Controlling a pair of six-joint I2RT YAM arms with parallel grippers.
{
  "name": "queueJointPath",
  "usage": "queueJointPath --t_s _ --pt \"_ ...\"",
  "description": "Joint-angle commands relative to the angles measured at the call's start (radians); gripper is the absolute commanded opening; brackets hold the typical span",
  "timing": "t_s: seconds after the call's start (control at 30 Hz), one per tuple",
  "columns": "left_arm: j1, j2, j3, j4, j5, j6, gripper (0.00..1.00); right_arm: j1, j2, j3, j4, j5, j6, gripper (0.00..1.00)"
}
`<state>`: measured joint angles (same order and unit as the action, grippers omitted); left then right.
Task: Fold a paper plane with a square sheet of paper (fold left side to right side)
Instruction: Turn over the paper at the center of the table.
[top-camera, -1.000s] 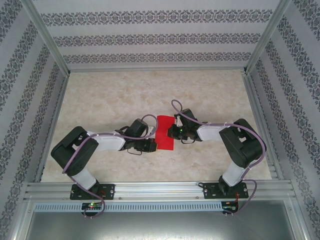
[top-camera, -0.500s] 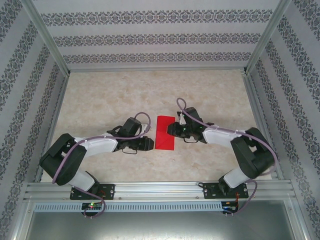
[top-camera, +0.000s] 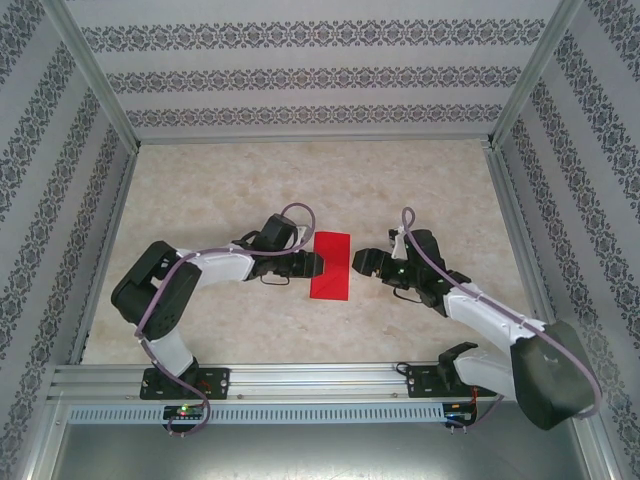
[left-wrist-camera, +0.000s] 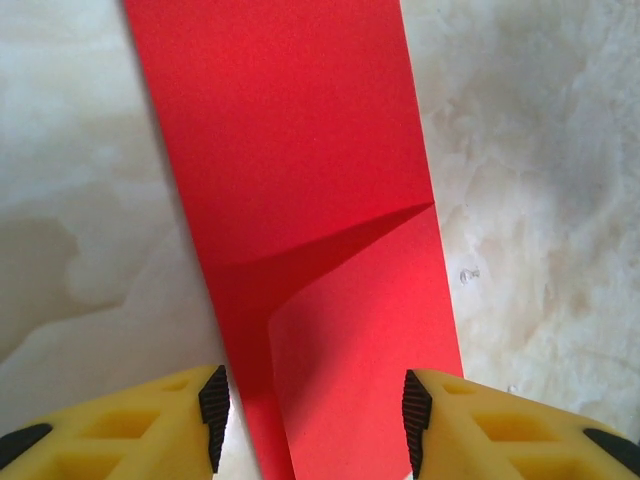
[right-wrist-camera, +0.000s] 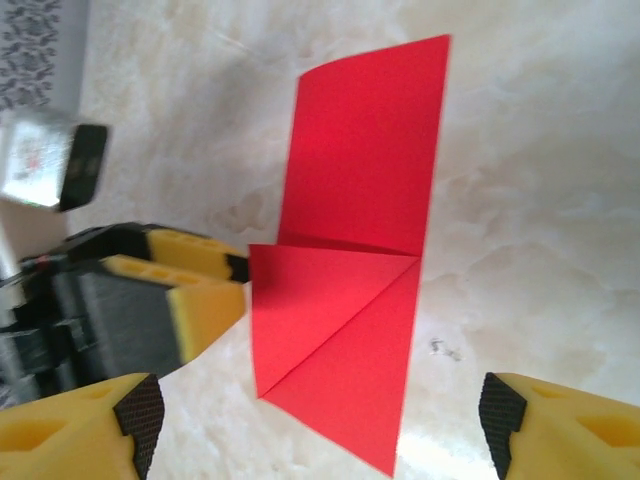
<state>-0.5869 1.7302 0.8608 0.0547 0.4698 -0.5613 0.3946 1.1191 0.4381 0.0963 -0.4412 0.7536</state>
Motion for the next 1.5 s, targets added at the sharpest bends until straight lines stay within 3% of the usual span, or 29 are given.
queueJointPath --t_s 0.0,0.2,0.37,0.5,0.83,1.13,1.23,1.33,1.4,1.47 --pt "0.010 0.030 0.047 0.023 0.006 0.016 0.50 -0.004 -0.060 -0.023 -0.022 -0.048 -0.006 0.87" --pt "0.010 0.043 0.061 0.004 -0.035 0.030 0.28 -0.008 -0.109 -0.044 -0.043 -0.050 0.000 0.98" --pt "0.010 0.013 0.050 -0.031 -0.097 0.062 0.09 -0.010 -0.075 -0.055 0.003 -0.068 0.032 0.98" --pt "0.010 -0.045 0.018 -0.028 -0.133 0.069 0.03 -0.004 0.025 -0.050 0.123 -0.138 0.083 0.98" --pt "0.010 -0.092 -0.006 -0.040 -0.144 0.081 0.05 0.070 0.261 0.098 0.184 -0.159 0.095 0.85" --pt "0.010 -0.083 0.001 -0.039 -0.135 0.076 0.06 0.114 0.486 0.212 0.241 -0.161 0.157 0.67" --pt "0.010 -0.084 -0.001 -0.041 -0.136 0.076 0.07 0.122 0.540 0.227 0.300 -0.177 0.178 0.56" --pt "0.010 -0.088 0.001 -0.044 -0.141 0.074 0.14 0.126 0.573 0.228 0.349 -0.192 0.192 0.39" --pt "0.012 -0.103 -0.004 -0.043 -0.150 0.064 0.34 0.126 0.581 0.222 0.381 -0.197 0.195 0.23" --pt "0.019 -0.135 -0.014 -0.044 -0.159 0.056 0.43 0.122 0.575 0.219 0.380 -0.197 0.176 0.11"
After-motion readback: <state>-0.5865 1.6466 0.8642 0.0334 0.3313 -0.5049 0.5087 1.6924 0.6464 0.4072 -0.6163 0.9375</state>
